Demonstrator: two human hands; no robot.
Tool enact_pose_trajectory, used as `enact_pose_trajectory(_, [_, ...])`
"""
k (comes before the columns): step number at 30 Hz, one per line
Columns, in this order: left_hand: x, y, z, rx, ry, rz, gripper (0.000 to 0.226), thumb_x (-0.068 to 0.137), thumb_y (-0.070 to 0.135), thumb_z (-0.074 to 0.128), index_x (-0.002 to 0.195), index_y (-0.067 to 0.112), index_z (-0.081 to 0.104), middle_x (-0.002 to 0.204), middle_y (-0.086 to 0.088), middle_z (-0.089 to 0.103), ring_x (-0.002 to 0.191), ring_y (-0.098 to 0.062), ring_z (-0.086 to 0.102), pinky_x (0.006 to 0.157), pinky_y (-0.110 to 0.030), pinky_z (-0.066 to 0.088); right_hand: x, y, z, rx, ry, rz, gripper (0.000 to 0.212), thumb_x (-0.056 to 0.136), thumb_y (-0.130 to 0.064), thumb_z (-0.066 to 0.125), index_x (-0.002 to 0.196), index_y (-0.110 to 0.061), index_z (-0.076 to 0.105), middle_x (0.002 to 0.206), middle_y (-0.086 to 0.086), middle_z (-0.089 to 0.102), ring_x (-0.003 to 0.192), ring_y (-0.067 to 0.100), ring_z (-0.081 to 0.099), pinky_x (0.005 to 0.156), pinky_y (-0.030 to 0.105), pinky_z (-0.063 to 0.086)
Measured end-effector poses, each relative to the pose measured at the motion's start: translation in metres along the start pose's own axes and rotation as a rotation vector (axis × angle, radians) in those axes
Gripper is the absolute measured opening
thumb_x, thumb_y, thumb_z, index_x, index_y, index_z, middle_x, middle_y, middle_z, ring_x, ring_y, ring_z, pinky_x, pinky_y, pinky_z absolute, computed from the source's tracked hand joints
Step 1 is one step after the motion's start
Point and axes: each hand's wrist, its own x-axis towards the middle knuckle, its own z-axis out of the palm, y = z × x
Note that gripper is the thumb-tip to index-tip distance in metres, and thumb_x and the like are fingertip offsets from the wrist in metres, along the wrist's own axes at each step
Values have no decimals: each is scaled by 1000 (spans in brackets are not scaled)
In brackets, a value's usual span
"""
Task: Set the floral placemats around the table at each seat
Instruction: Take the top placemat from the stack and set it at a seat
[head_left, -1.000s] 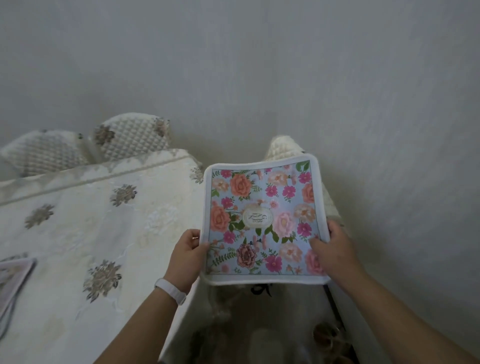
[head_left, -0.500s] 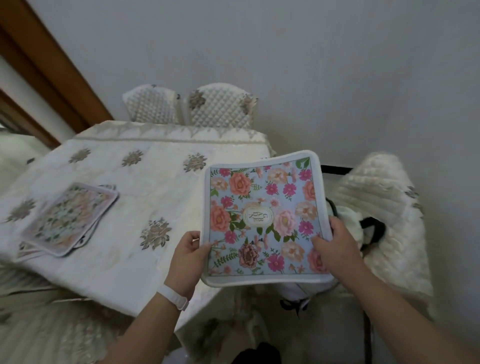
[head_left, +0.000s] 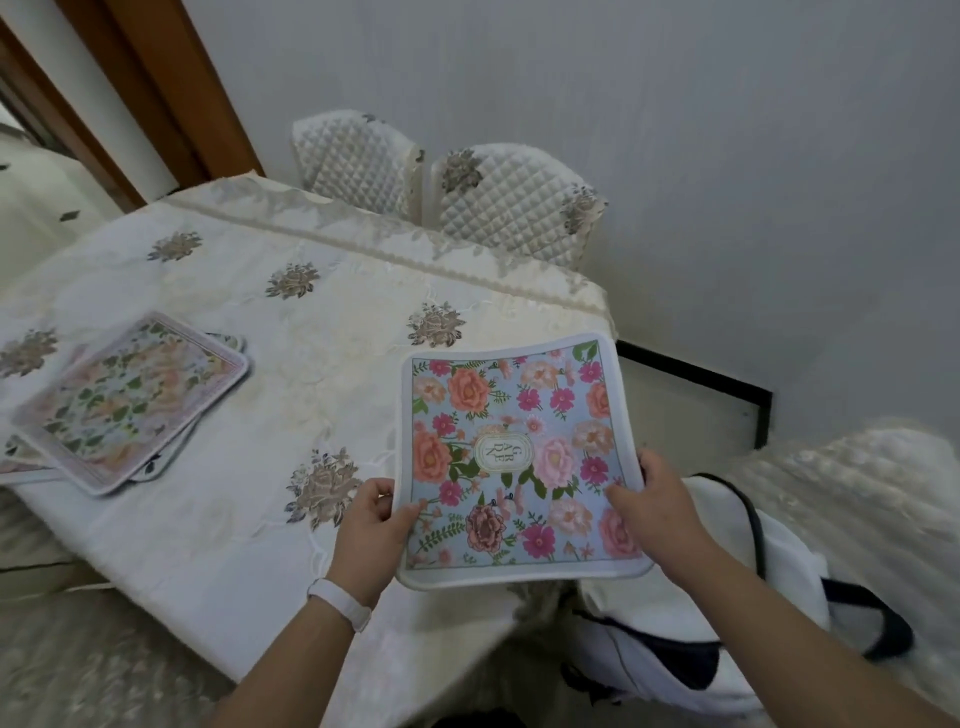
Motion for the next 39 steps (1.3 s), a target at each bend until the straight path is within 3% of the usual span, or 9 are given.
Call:
enact_pose_trajectory(4, [48,-1,-7,53,35,-19,11,89,2,62,95,7,54,89,-9,74,74,-19,73,55,-32,58,47,-12,31,-26,-9,29,18,91,-11,59,105,-22,57,93,-2,67,80,17,67,60,31,54])
enact_pose_trajectory(8, [78,-14,-8,32,73,-94,12,90,6,61,94,14,52,96,-10,71,80,-27,72,56,-46,60,74,-11,54,-8,-23,81,16,92,-12,59,105,-20,56,94,2,67,81,24,68,72,43,59])
enact_pose_trajectory(12, [85,-33,-4,-24,126,-170,11,91,6,60,96,12,53,98,-13,71,82,-30,72,59,-53,59,90,-2,63,47,10,153,20,91,-10,60,110,-17,56,96,0,67,80,20,67,72,39,57])
enact_pose_trajectory(18, [84,-52,16,-107,252,-275,11,90,5,59,96,13,54,98,-13,69,84,-28,70,62,-41,60,102,19,65,163,10,287,19,90,-4,60,108,-10,59,95,4,67,81,23,65,76,38,53])
enact_pose_trajectory(21, [83,-57,33,-182,320,-344,12,90,6,62,98,13,56,96,-10,69,82,-25,70,62,-39,60,102,29,65,360,-4,350,14,87,-1,60,99,-5,63,92,13,66,79,28,63,76,41,51])
enact_pose_trajectory(25, [82,-61,62,-276,333,-399,18,88,7,63,104,11,56,103,-11,68,88,-28,70,71,-46,60,100,35,66,644,39,435,26,91,-1,60,108,-20,62,104,7,70,93,27,69,81,47,57])
enact_pose_trajectory(32, [66,-57,112,-284,61,-388,32,88,-7,56,108,18,54,112,-7,66,102,-27,64,89,-52,53,93,52,67,614,-1,484,35,88,9,57,116,-11,52,111,12,67,95,28,69,70,40,58])
enact_pose_trajectory(36, [59,-64,125,-257,-31,-386,46,85,-12,57,122,15,49,118,-9,64,103,-27,65,81,-47,57,91,57,69,585,-27,453,55,85,14,58,127,-18,43,114,8,66,102,24,67,81,51,58])
enact_pose_trajectory(39, [57,-64,127,-309,-102,-405,50,85,-12,59,126,12,48,119,-13,65,101,-29,68,77,-47,58,94,62,65,564,-17,430,52,85,14,57,116,-27,47,112,6,68,101,22,68,82,51,58])
